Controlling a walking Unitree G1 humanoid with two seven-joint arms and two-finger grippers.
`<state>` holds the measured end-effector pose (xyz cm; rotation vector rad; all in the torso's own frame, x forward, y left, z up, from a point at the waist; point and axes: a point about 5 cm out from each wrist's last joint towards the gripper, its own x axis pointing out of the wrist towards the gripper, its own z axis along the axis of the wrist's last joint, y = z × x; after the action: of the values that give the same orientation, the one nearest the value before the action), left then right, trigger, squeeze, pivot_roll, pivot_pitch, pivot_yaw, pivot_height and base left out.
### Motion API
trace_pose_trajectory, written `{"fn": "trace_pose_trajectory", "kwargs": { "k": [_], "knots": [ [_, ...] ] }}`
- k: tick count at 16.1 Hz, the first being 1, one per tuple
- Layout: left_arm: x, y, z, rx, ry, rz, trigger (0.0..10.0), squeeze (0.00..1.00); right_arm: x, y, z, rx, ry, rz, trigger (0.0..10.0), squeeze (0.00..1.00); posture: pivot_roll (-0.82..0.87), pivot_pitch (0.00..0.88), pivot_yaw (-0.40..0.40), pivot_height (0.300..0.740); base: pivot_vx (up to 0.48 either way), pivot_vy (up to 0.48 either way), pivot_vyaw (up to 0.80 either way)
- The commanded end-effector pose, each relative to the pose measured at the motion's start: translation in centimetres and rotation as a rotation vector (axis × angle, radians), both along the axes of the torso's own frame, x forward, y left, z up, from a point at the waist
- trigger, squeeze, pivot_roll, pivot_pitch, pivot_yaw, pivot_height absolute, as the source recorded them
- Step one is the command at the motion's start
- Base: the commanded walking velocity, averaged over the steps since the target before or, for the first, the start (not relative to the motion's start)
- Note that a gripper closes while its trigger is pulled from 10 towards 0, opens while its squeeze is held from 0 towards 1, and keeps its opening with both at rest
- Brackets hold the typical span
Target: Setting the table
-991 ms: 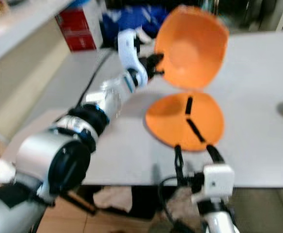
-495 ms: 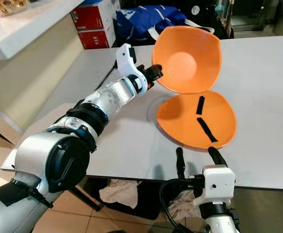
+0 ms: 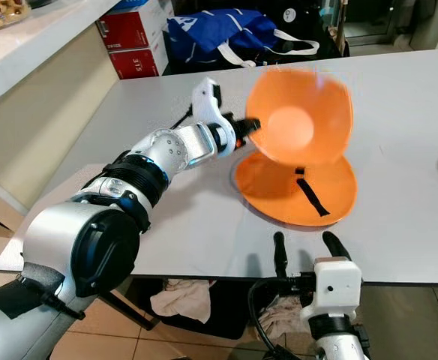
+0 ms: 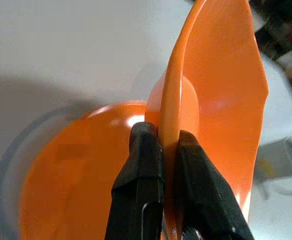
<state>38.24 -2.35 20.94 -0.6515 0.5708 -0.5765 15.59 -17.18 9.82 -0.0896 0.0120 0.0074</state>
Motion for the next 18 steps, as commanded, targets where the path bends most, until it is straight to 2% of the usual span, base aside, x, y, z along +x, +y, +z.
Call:
{"fn": "trace_pose_trajectory", "kwargs": {
  "k": [1, 7, 11, 12, 13, 16, 17, 18],
  "knots": [
    [-3.6, -6.0, -0.6, -0.003, 0.036, -0.179, 0.0, 0.0, -0.3, -0.1, -0.3, 0.0, 0.008, -0.012, 10.0, 0.0, -0.24, 0.0, 0.21, 0.74, 0.0, 0.0, 0.0],
    [-3.9, -5.0, -1.6, 0.032, 0.105, -0.222, 0.0, 0.0, -0.2, 0.1, -1.0, 0.012, 0.017, -0.009, 10.0, 0.0, -0.21, 0.0, 0.208, 0.74, 0.0, 0.0, 0.0],
    [-3.6, -4.3, -2.4, 0.042, 0.091, -0.19, 0.0, 0.0, -0.3, 0.7, -1.3, 0.015, 0.018, 0.0, 10.0, 0.0, -0.21, 0.0, 0.204, 0.74, 0.0, 0.0, 0.0],
    [-3.4, -3.8, -3.0, 0.058, 0.111, -0.152, 8.9, 0.0, -0.5, 0.7, -1.2, 0.013, 0.022, 0.0, 10.0, 0.0, -0.22, 0.0, 0.2, 0.74, 0.0, 0.0, 0.0],
    [-3.3, -3.7, -3.2, 0.063, 0.108, -0.137, 10.0, 0.0, -0.6, 0.7, -1.2, 0.012, 0.026, 0.0, 10.0, 0.0, -0.22, 0.0, 0.196, 0.74, 0.0, 0.0, 0.0],
    [-3.6, -3.6, -4.2, 0.039, 0.158, -0.112, 10.0, 0.0, -0.8, 0.2, -0.6, 0.001, 0.033, 0.008, 10.0, 0.0, -0.23, 0.0, 0.179, 0.74, 0.0, 0.0, 0.0],
    [-3.7, -3.6, -4.6, 0.043, 0.166, -0.102, 10.0, 1.0, -0.9, 0.0, -0.5, -0.004, 0.036, 0.012, 10.0, 0.0, -0.23, 0.0, 0.176, 0.74, 0.0, 0.0, 0.0],
    [-3.7, -3.6, -4.8, 0.046, 0.168, -0.096, 10.0, 1.0, -0.9, 0.0, -0.4, -0.006, 0.036, 0.012, 10.0, 0.0, -0.24, 0.0, 0.175, 0.74, 0.0, 0.0, 0.0]
  ]
}}
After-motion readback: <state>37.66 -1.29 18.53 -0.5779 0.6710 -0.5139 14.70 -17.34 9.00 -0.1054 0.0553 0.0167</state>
